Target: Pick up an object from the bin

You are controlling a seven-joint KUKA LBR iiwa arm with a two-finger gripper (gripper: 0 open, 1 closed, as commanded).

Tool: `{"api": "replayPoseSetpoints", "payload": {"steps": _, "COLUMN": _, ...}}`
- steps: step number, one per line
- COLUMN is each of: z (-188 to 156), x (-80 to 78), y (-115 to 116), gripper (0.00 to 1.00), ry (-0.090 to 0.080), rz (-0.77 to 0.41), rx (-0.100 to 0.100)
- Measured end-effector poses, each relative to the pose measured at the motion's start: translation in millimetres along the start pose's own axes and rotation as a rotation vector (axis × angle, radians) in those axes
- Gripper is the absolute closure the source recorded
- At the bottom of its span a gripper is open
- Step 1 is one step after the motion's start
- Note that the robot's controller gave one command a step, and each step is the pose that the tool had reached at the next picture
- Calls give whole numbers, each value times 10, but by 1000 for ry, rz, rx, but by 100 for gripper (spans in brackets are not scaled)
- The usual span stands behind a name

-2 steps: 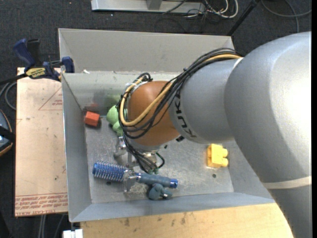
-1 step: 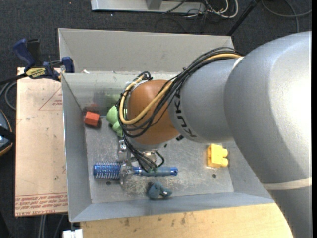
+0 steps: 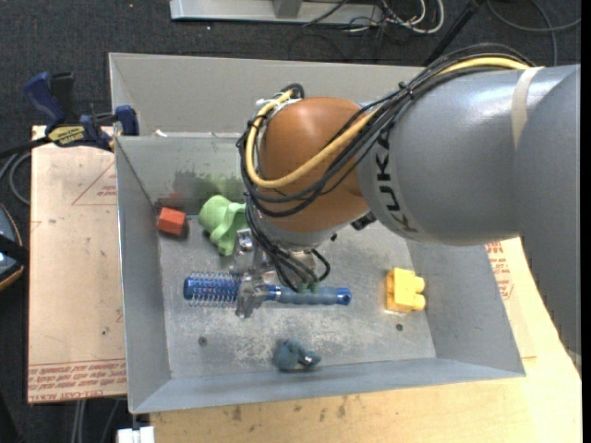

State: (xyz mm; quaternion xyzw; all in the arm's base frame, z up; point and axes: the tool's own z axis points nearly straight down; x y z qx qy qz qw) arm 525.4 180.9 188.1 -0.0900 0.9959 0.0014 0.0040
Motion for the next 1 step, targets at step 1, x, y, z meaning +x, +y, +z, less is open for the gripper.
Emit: {"api": "replayPoseSetpoints", "payload": {"steps": 1, "z": -477, "x": 14, "y": 400, "gripper": 100, "ry": 2, "rz": 5, "rx": -2}}
